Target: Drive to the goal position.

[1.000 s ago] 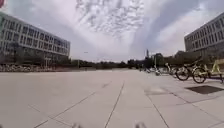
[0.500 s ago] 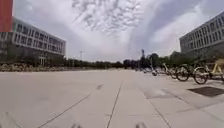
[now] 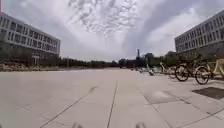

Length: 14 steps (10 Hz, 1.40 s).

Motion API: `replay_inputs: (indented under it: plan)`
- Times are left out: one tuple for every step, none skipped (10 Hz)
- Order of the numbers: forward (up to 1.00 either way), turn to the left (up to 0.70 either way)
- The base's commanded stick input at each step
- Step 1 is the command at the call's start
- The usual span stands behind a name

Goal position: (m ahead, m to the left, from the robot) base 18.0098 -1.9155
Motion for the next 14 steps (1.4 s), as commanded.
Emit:
replay_inputs:
  plan:
    - [0.70,0.00]
    - [0.70,0.00]
    - [0.70,0.00]
    - [0.70,0.00]
    - [0.70,0.00]
    - [0.70,0.00]
    - [0.70,0.00]
    - [0.70,0.00]
    - [0.70,0.00]
    - [0.70,0.00]
    - [0.70,0.00]
    - [0.70,-0.05]
    - [0.70,-0.14]
    - [0.70,-0.14]
